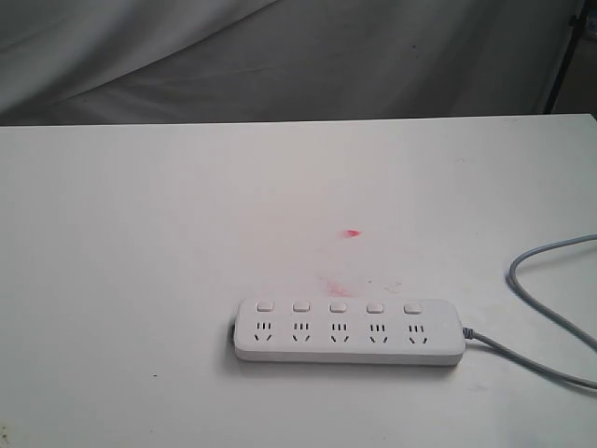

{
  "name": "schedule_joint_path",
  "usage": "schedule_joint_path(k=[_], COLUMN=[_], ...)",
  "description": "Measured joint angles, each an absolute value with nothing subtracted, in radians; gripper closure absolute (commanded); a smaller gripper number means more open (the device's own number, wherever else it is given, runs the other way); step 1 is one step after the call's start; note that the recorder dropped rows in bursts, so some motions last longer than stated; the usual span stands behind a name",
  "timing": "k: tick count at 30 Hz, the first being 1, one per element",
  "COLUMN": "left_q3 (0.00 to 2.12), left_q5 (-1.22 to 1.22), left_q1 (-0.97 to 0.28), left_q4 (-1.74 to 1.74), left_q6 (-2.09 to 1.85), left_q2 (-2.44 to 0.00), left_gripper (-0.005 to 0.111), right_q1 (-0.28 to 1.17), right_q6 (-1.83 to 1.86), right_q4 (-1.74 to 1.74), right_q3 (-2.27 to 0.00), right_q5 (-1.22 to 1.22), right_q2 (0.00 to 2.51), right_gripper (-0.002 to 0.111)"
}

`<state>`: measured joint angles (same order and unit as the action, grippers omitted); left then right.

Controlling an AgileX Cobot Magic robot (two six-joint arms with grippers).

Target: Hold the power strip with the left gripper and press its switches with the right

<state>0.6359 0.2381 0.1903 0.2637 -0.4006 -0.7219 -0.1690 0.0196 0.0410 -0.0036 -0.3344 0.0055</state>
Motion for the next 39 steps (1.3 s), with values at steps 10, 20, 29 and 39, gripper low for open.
schedule_joint_path(k=[10,20,29,39], left_q3=[0.699,0.714,0.714,0.714], left_q5=[0.247,0.463,0.903,1.013], left_q1=[0.259,0.46,0.554,0.554], left_q4=[0.835,1.402,1.557,1.435], left_q6=[-1.059,-1.738,-2.081,-2.089], left_q2=[-0.945,-1.133,-1.305,-1.353], left_gripper=[0.107,0.107,0.107,0.107], right_q1=[-0.169,-0.169,-0.169,-0.169], right_q6=[0.02,0.02,0.02,0.02], right_q4=[0.041,0.041,0.041,0.041], right_q3=[-0.004,-0.004,-0.004,-0.004], right_q5=[-0.334,-0.334,-0.334,-0.334], right_q2=[0.005,0.005,0.005,0.005], right_gripper=[0.108,0.108,0.108,0.108])
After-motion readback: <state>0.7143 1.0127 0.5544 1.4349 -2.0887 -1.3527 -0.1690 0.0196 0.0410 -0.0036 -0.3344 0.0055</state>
